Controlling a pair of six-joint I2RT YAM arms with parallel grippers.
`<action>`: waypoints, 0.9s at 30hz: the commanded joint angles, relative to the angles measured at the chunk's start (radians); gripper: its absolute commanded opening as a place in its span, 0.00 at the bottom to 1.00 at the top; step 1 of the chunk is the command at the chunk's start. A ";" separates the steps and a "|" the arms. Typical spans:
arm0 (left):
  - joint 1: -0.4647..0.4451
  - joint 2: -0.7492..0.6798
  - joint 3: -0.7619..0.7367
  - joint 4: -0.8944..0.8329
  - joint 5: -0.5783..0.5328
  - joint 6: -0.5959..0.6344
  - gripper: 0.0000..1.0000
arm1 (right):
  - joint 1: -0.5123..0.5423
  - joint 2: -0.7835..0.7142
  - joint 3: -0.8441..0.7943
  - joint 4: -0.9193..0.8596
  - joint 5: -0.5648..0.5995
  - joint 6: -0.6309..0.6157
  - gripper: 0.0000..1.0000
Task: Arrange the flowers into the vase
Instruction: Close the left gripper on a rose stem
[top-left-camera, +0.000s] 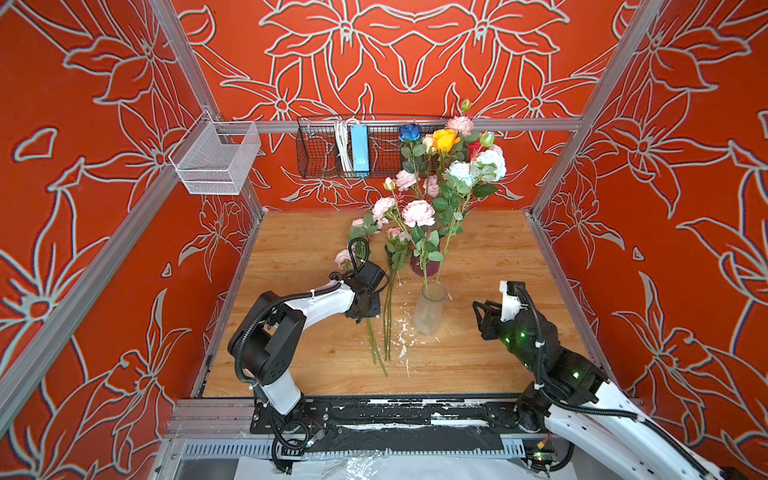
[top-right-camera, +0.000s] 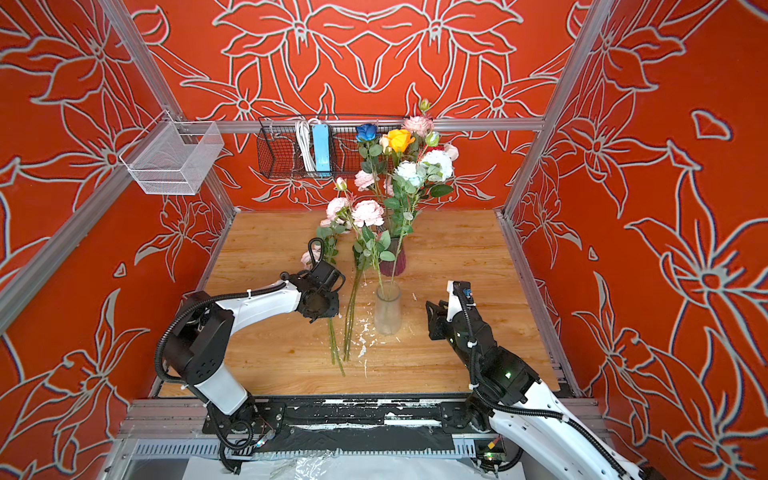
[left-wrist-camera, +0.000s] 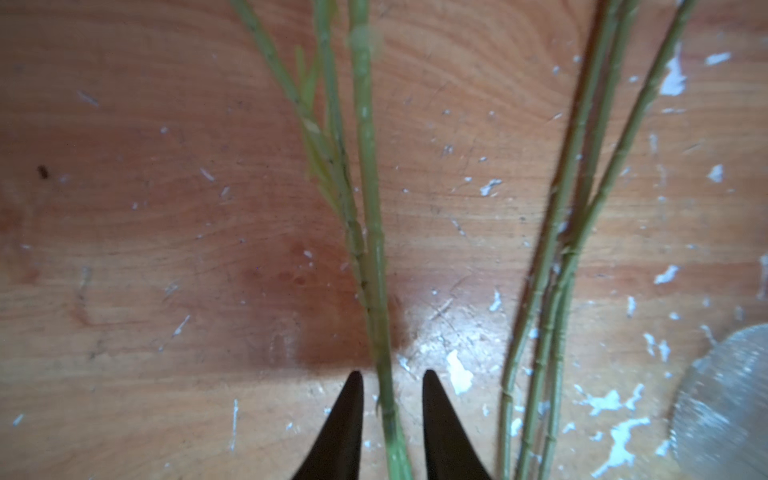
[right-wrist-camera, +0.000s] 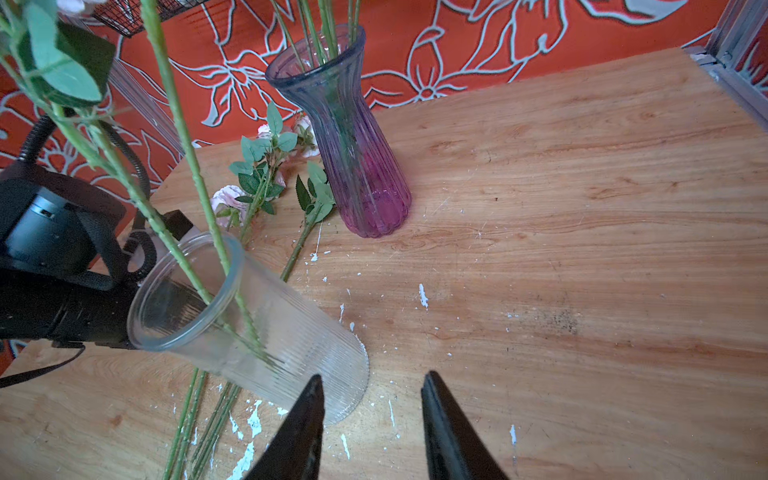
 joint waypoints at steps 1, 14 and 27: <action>-0.003 0.012 0.011 -0.020 -0.004 0.008 0.21 | -0.007 -0.013 -0.009 0.021 0.003 0.026 0.40; -0.014 -0.066 0.030 -0.044 -0.030 0.029 0.04 | -0.007 -0.048 -0.004 -0.007 0.010 0.011 0.40; -0.015 -0.130 0.031 -0.034 -0.012 0.027 0.00 | -0.008 -0.082 -0.004 -0.036 0.025 0.006 0.40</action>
